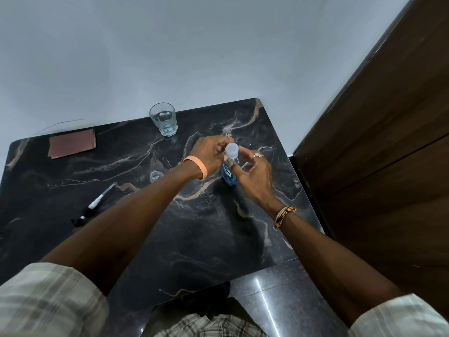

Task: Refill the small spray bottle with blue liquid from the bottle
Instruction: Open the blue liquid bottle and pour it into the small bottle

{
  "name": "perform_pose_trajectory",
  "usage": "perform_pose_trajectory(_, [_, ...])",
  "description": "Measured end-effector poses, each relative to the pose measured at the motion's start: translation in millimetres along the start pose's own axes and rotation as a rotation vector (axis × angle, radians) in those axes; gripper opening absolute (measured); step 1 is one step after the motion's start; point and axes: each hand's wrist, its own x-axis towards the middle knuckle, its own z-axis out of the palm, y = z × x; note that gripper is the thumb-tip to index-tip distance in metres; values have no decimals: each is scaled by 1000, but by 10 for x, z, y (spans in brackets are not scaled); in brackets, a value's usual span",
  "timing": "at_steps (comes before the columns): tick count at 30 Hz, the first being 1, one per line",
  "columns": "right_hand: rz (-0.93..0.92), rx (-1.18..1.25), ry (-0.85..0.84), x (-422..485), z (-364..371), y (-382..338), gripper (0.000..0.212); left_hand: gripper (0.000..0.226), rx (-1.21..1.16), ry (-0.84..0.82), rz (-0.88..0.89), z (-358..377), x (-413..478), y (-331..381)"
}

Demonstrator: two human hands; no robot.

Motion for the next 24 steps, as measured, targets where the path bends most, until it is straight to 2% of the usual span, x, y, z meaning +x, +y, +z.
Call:
perform_pose_trajectory(13, [-59,-55,45,79,-18,-147,45,38,14,58,2,-67,-53,69])
perform_pose_trajectory(24, [-75,-83,70,71,5,-270,43,39,-73,106,4,-171,-167,121])
